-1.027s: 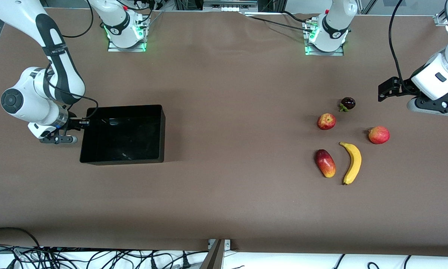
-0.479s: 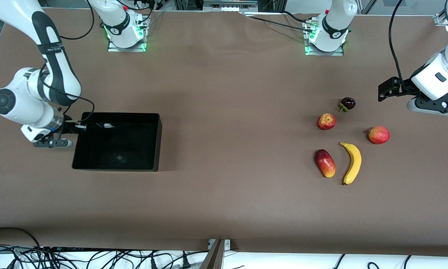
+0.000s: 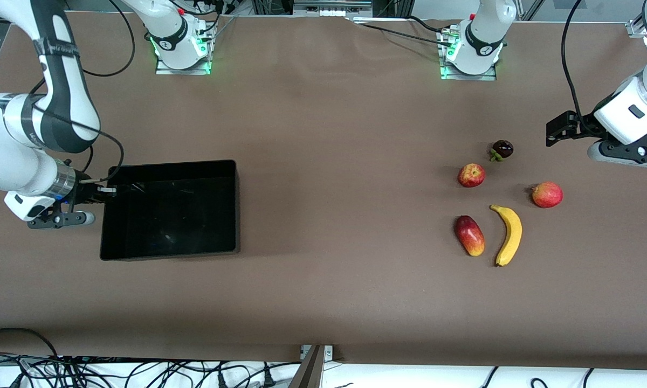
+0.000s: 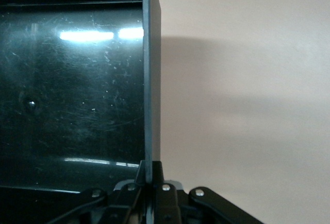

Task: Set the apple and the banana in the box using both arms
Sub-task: 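Push the black box with the right gripper toward the fruit, then reach the left gripper to the red apple while the right gripper withdraws, then grasp the red apple with the left gripper while the right gripper retracts, then carry the red apple with the left gripper over the black box, then lower the apple into the box and open the left gripper, then move the left gripper to the yellow banana, then grasp the yellow banana with the left gripper, then carry the banana with the left gripper over the black box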

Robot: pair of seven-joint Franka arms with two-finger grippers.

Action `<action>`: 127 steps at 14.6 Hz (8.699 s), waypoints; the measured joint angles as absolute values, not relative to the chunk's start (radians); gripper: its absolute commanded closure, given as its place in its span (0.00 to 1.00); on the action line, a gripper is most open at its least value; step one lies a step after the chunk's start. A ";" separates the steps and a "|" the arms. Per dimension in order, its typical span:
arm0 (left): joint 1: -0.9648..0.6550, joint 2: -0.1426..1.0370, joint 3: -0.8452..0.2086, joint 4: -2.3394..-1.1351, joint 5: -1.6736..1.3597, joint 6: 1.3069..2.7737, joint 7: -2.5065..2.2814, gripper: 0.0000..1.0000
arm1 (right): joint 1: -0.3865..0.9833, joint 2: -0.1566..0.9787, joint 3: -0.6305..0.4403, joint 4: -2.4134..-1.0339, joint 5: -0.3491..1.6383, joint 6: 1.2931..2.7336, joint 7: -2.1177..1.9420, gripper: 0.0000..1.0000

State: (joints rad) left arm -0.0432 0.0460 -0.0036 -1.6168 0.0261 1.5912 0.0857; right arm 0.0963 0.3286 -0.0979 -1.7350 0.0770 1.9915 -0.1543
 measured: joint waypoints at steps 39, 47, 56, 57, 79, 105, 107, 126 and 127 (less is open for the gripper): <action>-0.048 0.226 -0.084 -2.178 0.025 2.180 0.046 0.00 | 0.685 0.526 -0.220 -1.341 0.229 1.929 0.528 0.00; -0.048 0.332 -0.084 -2.280 0.025 2.398 0.046 0.85 | 0.635 0.278 -0.470 -1.367 0.233 1.569 0.238 0.00; -0.048 0.287 -0.157 -1.971 0.025 1.932 -0.035 0.84 | 0.241 0.000 -0.155 -1.617 0.062 1.562 0.131 0.00; -0.048 0.281 -0.191 -1.904 0.025 1.854 -0.085 0.85 | 0.188 -0.010 -0.109 -1.632 0.061 1.568 0.120 0.00; -0.129 0.540 -0.402 -1.944 0.034 2.178 -0.543 0.00 | 0.115 -0.003 -0.038 -1.613 0.020 1.600 0.071 0.00; 0.333 0.767 -0.371 -1.596 0.394 2.133 0.207 0.62 | 0.106 0.019 -0.035 -1.605 -0.005 1.683 0.070 0.00; 0.337 0.772 -0.357 -1.598 0.397 2.150 0.209 0.93 | 0.106 0.019 -0.034 -1.605 -0.005 1.683 0.070 0.00; 0.020 0.640 -0.629 -1.497 0.255 1.787 -0.422 0.99 | 0.107 0.019 -0.032 -1.603 -0.005 1.683 0.070 0.00; -0.023 0.660 -0.628 -1.498 0.255 1.823 -0.483 0.99 | 0.107 0.019 -0.032 -1.603 -0.005 1.683 0.070 0.00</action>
